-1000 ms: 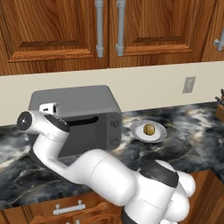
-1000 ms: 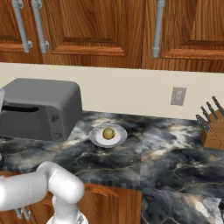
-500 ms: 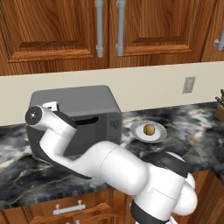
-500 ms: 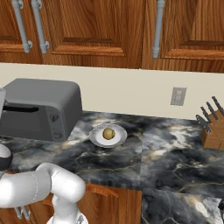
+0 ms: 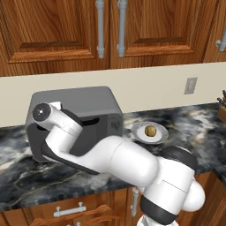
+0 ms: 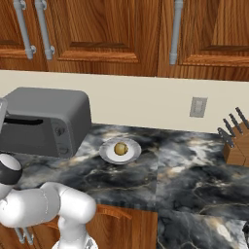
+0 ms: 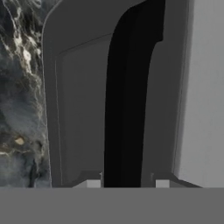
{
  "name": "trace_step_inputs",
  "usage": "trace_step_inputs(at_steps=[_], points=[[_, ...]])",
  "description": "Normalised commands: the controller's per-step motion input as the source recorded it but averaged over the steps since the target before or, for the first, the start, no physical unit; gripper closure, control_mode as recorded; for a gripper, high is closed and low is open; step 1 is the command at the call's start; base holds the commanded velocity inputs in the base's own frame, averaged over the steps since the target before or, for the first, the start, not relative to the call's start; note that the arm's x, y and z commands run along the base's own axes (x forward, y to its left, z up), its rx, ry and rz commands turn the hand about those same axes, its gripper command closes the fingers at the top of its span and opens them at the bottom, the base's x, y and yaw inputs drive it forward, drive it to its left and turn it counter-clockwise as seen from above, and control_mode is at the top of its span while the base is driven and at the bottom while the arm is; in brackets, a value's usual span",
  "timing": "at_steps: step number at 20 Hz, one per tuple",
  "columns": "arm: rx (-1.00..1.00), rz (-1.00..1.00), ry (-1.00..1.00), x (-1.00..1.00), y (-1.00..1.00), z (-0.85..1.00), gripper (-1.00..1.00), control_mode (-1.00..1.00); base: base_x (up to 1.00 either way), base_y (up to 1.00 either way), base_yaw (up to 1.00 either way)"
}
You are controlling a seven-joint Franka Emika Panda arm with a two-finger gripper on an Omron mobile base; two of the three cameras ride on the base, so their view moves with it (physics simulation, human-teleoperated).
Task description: Open the toaster oven door. Place the bread on the bottom rack in the toaster oven and place the chicken drumstick on the top rack.
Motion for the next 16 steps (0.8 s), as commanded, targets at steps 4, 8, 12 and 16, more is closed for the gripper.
trace_step_inputs(at_steps=[4, 8, 12, 16], points=[[0.02, 0.04, 0.03, -0.16, 0.1, -0.93, 1.0, -1.0, 0.0, 0.0, 0.0], [0.0, 0.02, 0.02, -0.26, 0.16, -0.94, 1.0, -1.0, 0.0, 0.0, 0.0], [0.0, 0.0, 0.11, -0.17, 0.17, -0.91, 1.0, -1.0, 0.0, 0.0, 0.0], [0.01, 0.0, 0.2, -0.19, 0.18, -0.81, 1.0, -1.0, 0.0, 0.0, 0.0]])
